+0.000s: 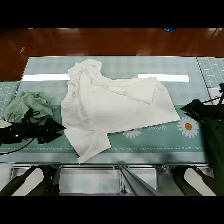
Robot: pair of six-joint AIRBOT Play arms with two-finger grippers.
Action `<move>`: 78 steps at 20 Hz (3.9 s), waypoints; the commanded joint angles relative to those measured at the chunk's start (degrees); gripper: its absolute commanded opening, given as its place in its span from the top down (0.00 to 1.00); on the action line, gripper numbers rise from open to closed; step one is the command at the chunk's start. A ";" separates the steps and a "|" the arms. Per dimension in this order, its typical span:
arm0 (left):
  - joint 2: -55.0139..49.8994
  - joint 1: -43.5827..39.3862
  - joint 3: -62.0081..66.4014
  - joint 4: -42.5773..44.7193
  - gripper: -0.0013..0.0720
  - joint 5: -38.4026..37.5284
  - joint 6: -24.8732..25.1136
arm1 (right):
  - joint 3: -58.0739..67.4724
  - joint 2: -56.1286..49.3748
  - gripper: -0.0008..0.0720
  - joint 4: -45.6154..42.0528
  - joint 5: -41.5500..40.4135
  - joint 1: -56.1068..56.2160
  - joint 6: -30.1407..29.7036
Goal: Fold the shirts.
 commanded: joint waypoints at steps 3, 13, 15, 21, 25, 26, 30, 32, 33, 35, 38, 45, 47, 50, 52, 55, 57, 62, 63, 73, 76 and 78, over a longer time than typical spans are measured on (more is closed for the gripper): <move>-5.44 -9.68 -1.84 -7.54 0.30 9.99 1.88 | -0.79 0.50 0.42 1.90 1.03 -0.63 -0.57; -6.78 -13.27 0.96 -7.43 0.95 10.75 4.68 | -5.40 -2.23 0.42 -4.90 5.95 -11.30 2.23; -6.78 -13.27 0.96 -7.43 0.95 10.69 4.68 | -4.90 -6.32 0.42 -4.24 4.72 -9.84 1.51; -6.78 -13.27 0.96 -7.43 0.95 10.80 4.68 | -0.76 -17.86 0.43 2.62 0.52 -3.26 -1.86; -6.80 -13.27 0.96 -7.43 0.95 11.21 6.32 | 5.20 -23.41 0.44 3.74 -3.82 2.32 1.31; -6.78 -13.27 0.96 -7.50 0.95 11.19 6.29 | 6.73 -24.65 0.51 4.96 -3.96 3.28 1.29; -6.73 -13.25 2.84 -7.48 0.95 10.36 6.21 | 12.00 -26.18 0.96 12.74 -1.57 6.67 -4.57; -6.49 -13.16 8.41 -7.50 0.95 6.88 6.19 | 18.40 -25.46 0.96 14.01 4.44 7.69 -5.97; -5.79 -13.16 13.05 -7.58 0.95 4.52 6.14 | 22.23 -24.09 0.96 13.99 6.49 7.87 -5.95; -2.78 -13.16 24.57 -10.88 0.95 1.81 6.16 | 31.76 -19.39 0.96 14.67 7.78 8.28 -4.70; 1.88 -13.16 46.75 -12.87 0.95 4.87 5.70 | 50.40 -12.37 0.96 14.36 6.14 8.26 -1.95; 7.43 -13.53 90.07 12.52 0.95 7.72 -3.89 | 78.66 2.47 0.96 2.03 5.16 8.57 4.63; 11.98 -13.51 91.65 15.08 0.95 7.76 -4.44 | 78.66 8.35 0.96 -4.96 6.91 8.57 6.73; 19.32 -13.51 91.60 20.57 0.95 4.09 -4.61 | 78.20 15.65 0.96 -12.92 12.33 8.57 8.94; 23.47 -13.51 91.60 24.59 0.95 -0.55 -5.75 | 76.39 19.96 0.96 -16.00 14.75 8.57 10.36; 26.38 -13.53 90.47 29.42 0.95 -11.23 -10.47 | 70.97 24.98 0.96 -18.95 17.84 8.57 11.67; 26.25 -13.53 87.89 29.42 0.95 -14.93 -10.64 | 66.03 26.86 0.96 -20.37 18.64 8.57 11.85; 23.02 -13.53 68.43 23.98 0.95 -15.08 -14.88 | 50.64 25.92 0.96 -15.37 18.23 8.57 10.86; 21.00 -13.60 63.95 21.70 0.95 -14.43 -14.40 | 47.21 24.81 0.96 -14.29 17.86 8.57 10.12; -27.06 -25.40 60.13 15.89 0.95 12.72 -9.92 | 32.87 -10.08 0.96 -11.32 -2.97 14.23 4.00; -42.82 -25.33 74.86 15.89 0.95 11.37 -15.30 | 38.12 -23.37 0.96 -11.30 -8.50 17.64 5.20; -49.57 -25.31 83.25 15.89 0.95 10.21 -19.26 | 45.18 -31.71 0.96 -10.99 -8.81 17.59 8.13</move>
